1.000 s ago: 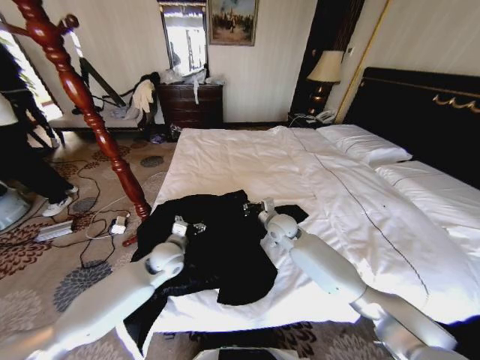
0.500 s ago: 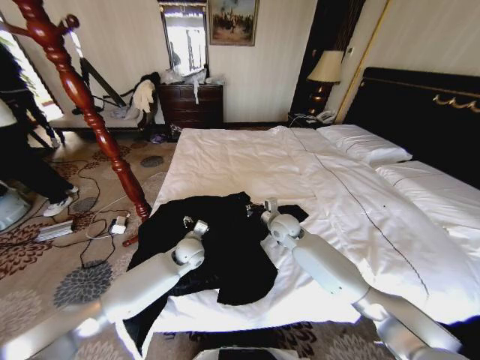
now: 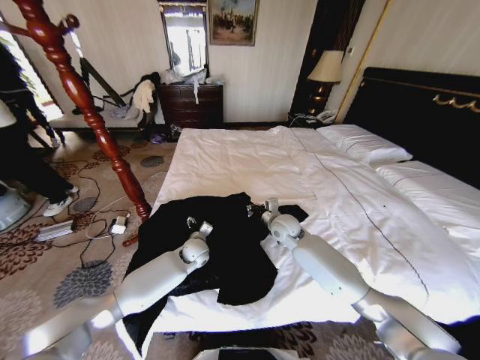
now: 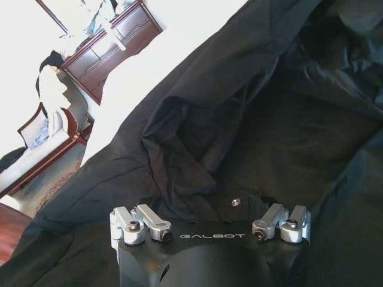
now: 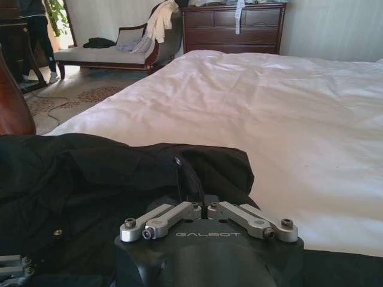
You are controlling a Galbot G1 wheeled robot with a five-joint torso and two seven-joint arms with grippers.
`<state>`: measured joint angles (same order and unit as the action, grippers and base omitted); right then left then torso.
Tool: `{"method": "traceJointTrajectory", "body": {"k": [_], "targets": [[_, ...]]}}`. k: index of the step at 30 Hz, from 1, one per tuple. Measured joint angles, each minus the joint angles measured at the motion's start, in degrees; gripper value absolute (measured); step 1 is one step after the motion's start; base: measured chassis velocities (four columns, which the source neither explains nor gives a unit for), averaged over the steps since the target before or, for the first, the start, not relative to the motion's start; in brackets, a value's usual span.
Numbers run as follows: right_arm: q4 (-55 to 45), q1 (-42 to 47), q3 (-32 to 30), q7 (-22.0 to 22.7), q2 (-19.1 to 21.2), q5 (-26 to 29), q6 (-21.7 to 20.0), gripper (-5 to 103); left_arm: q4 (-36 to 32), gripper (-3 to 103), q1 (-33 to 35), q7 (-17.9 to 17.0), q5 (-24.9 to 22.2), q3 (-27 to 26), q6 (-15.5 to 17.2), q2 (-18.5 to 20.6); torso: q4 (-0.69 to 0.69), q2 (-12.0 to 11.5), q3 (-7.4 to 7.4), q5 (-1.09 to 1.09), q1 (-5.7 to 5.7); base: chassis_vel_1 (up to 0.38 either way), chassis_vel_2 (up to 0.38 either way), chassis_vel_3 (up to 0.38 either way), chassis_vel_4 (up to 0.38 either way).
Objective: Pick up the clothes from the bed and hang them on the clothes hanger.
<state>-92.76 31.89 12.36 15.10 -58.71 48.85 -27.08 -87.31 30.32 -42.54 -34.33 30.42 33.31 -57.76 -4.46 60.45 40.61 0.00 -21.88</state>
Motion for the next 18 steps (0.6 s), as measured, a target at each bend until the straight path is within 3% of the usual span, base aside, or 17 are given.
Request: {"method": "traceJointTrajectory", "body": {"k": [5, 18], "targets": [[-0.12, -0.30, 0.36, 0.02, -0.43, -0.01, -0.07, 0, -1.19, 81, 0.34, -0.10, -0.33, 0.56, 0.24, 0.60, 0.00, 0.00, 0.00, 0.00, 0.00, 0.000, 0.000, 0.000, 0.000], [0.10, -0.01, 0.18, -0.09, 0.22, -0.10, 0.07, 0, -2.44, 85, 1.79, -1.00, -0.47, 0.90, 1.11, 1.98, 0.00, 0.00, 0.00, 0.00, 0.00, 0.000, 0.000, 0.000, 0.000]]}}
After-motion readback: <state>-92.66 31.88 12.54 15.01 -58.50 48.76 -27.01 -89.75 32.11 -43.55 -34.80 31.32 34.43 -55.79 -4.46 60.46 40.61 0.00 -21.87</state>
